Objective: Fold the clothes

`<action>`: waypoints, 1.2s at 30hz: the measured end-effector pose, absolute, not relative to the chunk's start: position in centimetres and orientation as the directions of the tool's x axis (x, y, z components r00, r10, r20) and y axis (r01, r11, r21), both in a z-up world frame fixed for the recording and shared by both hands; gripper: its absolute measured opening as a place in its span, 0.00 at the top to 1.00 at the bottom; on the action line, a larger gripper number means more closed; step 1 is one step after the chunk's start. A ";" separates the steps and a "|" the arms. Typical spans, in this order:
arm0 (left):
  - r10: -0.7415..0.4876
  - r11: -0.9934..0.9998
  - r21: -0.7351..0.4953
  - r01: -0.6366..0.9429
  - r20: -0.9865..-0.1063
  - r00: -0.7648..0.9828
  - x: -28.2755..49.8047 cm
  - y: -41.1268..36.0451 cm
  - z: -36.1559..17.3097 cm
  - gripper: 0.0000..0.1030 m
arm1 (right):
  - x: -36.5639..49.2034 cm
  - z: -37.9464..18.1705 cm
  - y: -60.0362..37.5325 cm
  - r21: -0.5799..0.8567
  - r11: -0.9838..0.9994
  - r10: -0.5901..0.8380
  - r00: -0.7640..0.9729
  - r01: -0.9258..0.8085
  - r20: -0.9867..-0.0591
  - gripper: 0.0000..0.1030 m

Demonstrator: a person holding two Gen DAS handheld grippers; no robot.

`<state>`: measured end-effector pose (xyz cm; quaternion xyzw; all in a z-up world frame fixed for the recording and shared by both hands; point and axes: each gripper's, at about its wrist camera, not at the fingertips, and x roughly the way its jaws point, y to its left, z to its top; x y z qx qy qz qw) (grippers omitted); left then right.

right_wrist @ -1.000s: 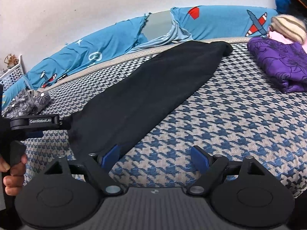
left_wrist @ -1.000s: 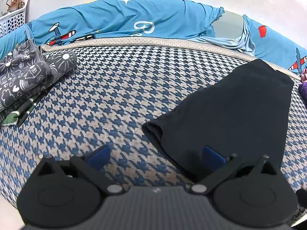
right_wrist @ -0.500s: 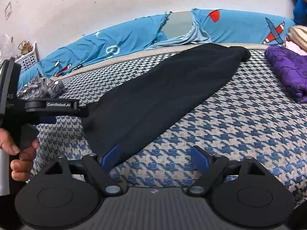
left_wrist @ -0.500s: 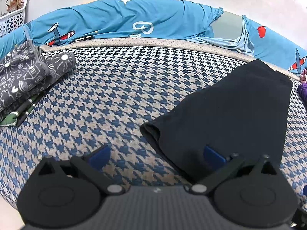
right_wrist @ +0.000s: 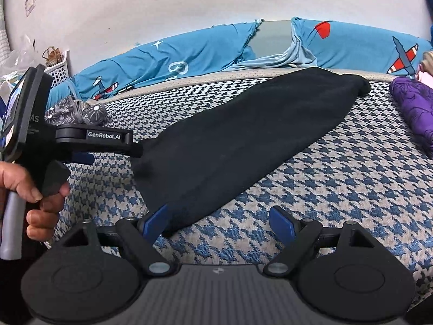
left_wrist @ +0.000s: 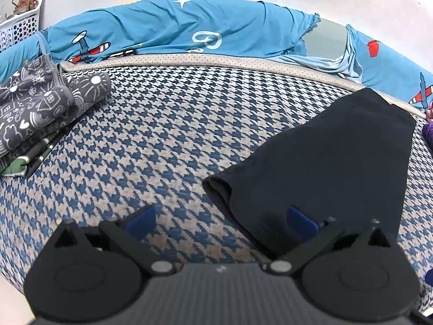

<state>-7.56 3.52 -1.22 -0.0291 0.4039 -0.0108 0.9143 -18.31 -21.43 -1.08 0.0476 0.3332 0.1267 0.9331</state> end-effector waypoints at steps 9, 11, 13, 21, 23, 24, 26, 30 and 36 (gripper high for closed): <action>-0.028 0.996 -0.077 -0.047 -0.755 0.655 -6.8 4.1 -1.4 0.00 | -18.2 -1.0 -19.7 0.143 0.951 0.305 0.738 -0.276 -0.603 0.21; -0.032 0.993 -0.097 -0.063 -0.757 0.653 -6.5 4.5 -1.4 0.00 | -18.2 -0.9 -19.1 0.126 0.946 0.314 0.735 -0.300 -0.601 0.21; -0.032 0.990 -0.114 -0.082 -0.756 0.654 -6.3 4.9 -1.3 0.00 | -18.1 -1.0 -18.3 0.107 0.939 0.323 0.733 -0.327 -0.598 0.21; -0.073 0.971 -0.200 -0.130 -0.766 0.639 -5.1 7.0 -1.2 0.00 | -17.2 -2.0 -14.1 -0.072 0.895 0.313 0.734 -0.441 -0.602 0.34; -0.089 0.967 -0.219 -0.128 -0.765 0.638 -4.8 7.3 -1.2 0.00 | -16.5 -2.3 -13.5 -0.094 0.884 0.313 0.730 -0.457 -0.607 0.35; -0.096 0.966 -0.225 -0.125 -0.765 0.637 -4.6 7.4 -1.2 0.00 | -16.1 -2.4 -13.2 -0.097 0.880 0.316 0.727 -0.465 -0.610 0.35; -0.109 0.965 -0.234 -0.116 -0.766 0.634 -4.3 7.4 -1.2 0.00 | -15.2 -2.6 -12.5 -0.117 0.871 0.313 0.723 -0.477 -0.615 0.35; -0.145 0.958 -0.265 -0.109 -0.775 0.615 -3.7 7.6 -1.4 0.01 | -13.8 -3.3 -11.3 -0.167 0.842 0.307 0.712 -0.512 -0.632 0.35; -0.224 0.930 -0.350 -0.114 -0.784 0.579 -3.0 7.9 -1.8 0.01 | -12.2 -4.4 -10.3 -0.215 0.825 0.283 0.712 -0.523 -0.643 0.37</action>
